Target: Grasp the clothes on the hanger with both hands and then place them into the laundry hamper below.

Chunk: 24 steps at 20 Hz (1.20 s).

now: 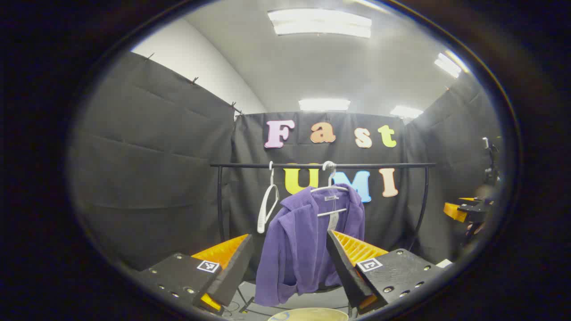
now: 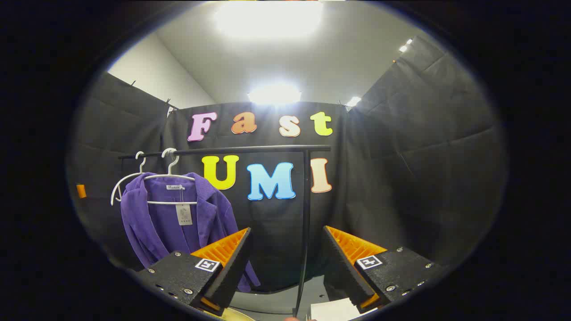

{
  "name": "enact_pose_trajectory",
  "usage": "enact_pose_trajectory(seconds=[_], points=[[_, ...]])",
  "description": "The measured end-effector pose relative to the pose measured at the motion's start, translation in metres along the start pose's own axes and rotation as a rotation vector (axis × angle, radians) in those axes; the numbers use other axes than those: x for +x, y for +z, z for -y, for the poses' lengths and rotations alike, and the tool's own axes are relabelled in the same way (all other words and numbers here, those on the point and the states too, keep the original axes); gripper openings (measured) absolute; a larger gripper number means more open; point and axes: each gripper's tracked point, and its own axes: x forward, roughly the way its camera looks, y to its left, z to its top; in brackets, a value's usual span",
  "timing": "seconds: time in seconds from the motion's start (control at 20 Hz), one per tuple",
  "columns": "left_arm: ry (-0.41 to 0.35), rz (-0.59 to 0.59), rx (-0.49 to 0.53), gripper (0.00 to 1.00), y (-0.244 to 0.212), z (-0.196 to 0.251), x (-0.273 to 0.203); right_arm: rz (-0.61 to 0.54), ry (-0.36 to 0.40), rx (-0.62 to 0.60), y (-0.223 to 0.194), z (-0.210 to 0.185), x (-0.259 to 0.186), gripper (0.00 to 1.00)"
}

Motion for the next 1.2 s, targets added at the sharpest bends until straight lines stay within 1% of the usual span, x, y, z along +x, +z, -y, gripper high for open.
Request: enact_pose_trajectory(seconds=[0.3, 0.5, 0.55, 0.65, 0.7, 0.75, 0.85, 1.0, 1.2], points=[[-0.041, -0.027, -0.064, 0.99, -0.036, -0.005, 0.002, -0.02, -0.096, -0.021, -0.007, 0.02, -0.02, 0.95], [-0.052, -0.057, -0.082, 0.99, -0.056, 0.001, 0.024, -0.039, -0.145, -0.02, -0.011, 0.029, -0.024, 0.95], [-0.056, -0.058, -0.089, 0.9, -0.057, 0.004, 0.03, -0.044, -0.151, -0.021, -0.013, 0.03, -0.025, 0.95], [-0.077, -0.062, -0.097, 0.99, -0.061, 0.012, 0.038, -0.056, -0.164, -0.027, -0.015, 0.029, -0.027, 0.95], [-0.087, -0.064, -0.096, 0.95, -0.062, 0.015, 0.041, -0.061, -0.167, -0.031, -0.016, 0.027, -0.027, 0.95], [-0.094, -0.066, -0.092, 0.95, -0.064, 0.016, 0.046, -0.066, -0.168, -0.033, -0.015, 0.025, -0.028, 0.95], [-0.107, -0.071, -0.075, 0.9, -0.071, 0.019, 0.052, -0.073, -0.159, -0.041, -0.014, 0.015, -0.027, 0.95], [-0.105, -0.078, -0.053, 0.9, -0.08, 0.021, 0.06, -0.084, -0.132, -0.058, -0.01, -0.008, -0.024, 0.95], [-0.06, -0.098, -0.076, 0.9, -0.089, 0.018, 0.076, -0.086, -0.04, -0.059, 0.007, -0.058, -0.006, 0.95]])
